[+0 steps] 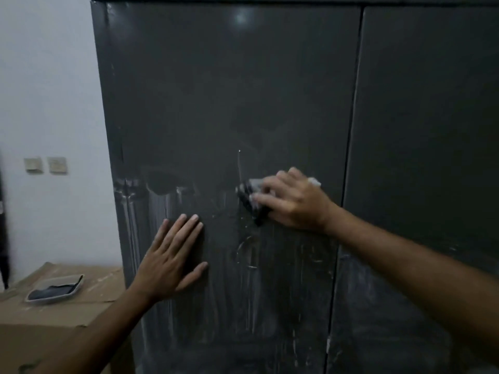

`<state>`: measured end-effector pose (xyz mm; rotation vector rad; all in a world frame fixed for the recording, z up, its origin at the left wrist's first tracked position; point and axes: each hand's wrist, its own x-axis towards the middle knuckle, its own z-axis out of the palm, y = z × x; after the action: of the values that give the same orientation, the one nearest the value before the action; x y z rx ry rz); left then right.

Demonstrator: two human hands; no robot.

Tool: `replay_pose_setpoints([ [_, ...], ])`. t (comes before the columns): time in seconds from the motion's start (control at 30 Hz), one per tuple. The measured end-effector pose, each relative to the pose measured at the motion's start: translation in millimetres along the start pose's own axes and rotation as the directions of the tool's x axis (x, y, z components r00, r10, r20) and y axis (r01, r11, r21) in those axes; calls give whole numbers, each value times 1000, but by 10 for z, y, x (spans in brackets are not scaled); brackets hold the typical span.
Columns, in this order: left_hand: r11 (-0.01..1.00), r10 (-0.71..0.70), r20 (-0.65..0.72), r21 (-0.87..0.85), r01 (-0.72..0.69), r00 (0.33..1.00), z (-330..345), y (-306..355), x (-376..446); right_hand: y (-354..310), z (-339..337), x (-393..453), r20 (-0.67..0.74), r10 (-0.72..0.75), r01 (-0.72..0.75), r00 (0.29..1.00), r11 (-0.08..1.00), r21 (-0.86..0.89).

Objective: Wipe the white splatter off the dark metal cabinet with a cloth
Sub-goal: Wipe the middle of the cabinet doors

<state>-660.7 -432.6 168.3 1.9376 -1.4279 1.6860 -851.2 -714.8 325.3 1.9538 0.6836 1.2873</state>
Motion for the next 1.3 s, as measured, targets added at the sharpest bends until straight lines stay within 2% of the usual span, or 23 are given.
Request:
replay_pose_setpoints([
  [0.07, 1000, 15, 9, 27, -15, 1000, 70, -71, -45, 230, -63, 217, -157, 293, -302, 943, 953, -34],
  [0.17, 998, 2, -18, 58, -1, 1000, 151, -77, -70, 2, 23, 419, -317, 690, -697, 651, 709, 112],
  [0.2, 998, 0, -28, 58, 2, 1000, 154, -72, -73, -193, 113, 416, -292, 685, -681, 668, 720, 133],
  [0.23, 998, 3, -36, 55, -1, 999, 155, -77, -78, -388, 203, 370, -244, 583, -574, 775, 811, 112],
  [0.3, 999, 11, -44, 50, -8, 999, 148, -86, -80, -578, 284, 218, -92, 179, -175, 980, 984, 43],
  [0.37, 999, 13, -49, 50, -11, 999, 154, -82, -71, -330, 170, 238, -1, -9, 9, 1000, 999, 35],
  [0.43, 999, 16, -47, 50, -14, 999, 163, -84, -73, 31, 62, 397, -113, 180, -183, 977, 983, -18],
  [0.5, 998, 22, -43, 55, -20, 999, 167, -92, -82, 294, -63, 592, -295, 554, -576, 778, 817, 16],
  [0.53, 998, 20, -42, 57, -18, 999, 161, -91, -82, 275, -81, 662, -333, 675, -694, 659, 716, 79],
  [0.57, 998, 17, -41, 58, -15, 999, 155, -89, -84, 161, -34, 684, -335, 712, -720, 617, 682, 124],
  [0.6, 998, 17, -41, 58, -15, 999, 149, -86, -83, -18, 49, 652, -294, 676, -671, 676, 729, 135],
  [0.67, 998, 17, -43, 55, -14, 999, 142, -82, -71, -474, 212, 439, -127, 307, -295, 943, 950, 99],
  [0.73, 999, 16, -36, 51, -14, 999, 148, -86, -65, -596, 195, 257, 66, -84, 76, 994, 991, 108],
  [0.77, 999, 16, -33, 51, -14, 999, 153, -87, -65, -473, 147, 269, 104, -144, 131, 984, 984, 118],
  [0.8, 998, 17, -30, 54, -15, 999, 162, -91, -66, -303, 115, 338, 65, -105, 99, 992, 990, 98],
  [0.87, 998, 15, -25, 55, -14, 1000, 172, -93, -76, 29, 25, 551, -105, 211, -207, 972, 977, 52],
  [0.97, 999, 6, -25, 35, -5, 1000, 175, -95, -95, -4, 26, 824, -261, 654, -628, 710, 756, 186],
  [1.0, 1000, 7, -29, 29, -6, 1000, 175, -92, -97, -186, 106, 823, -245, 651, -615, 718, 759, 214],
  [1.03, 1000, 9, -36, 26, -8, 999, 179, -95, -90, -404, 179, 779, -191, 560, -522, 806, 825, 218],
  [1.1, 1000, 17, -46, 25, -16, 999, 182, -93, -88, -760, 262, 578, -23, 160, -153, 987, 972, 178],
  [1.17, 999, 22, -50, 25, -21, 999, 197, -98, -91, -640, 199, 511, 130, -109, 82, 986, 977, 195],
  [1.23, 999, 21, -44, 32, -19, 999, 204, -99, -90, -312, 140, 667, 49, -27, 19, 998, 988, 152],
  [1.3, 999, 17, -42, 37, -15, 999, 189, -93, -86, -33, 56, 916, -143, 340, -321, 929, 936, 140],
])
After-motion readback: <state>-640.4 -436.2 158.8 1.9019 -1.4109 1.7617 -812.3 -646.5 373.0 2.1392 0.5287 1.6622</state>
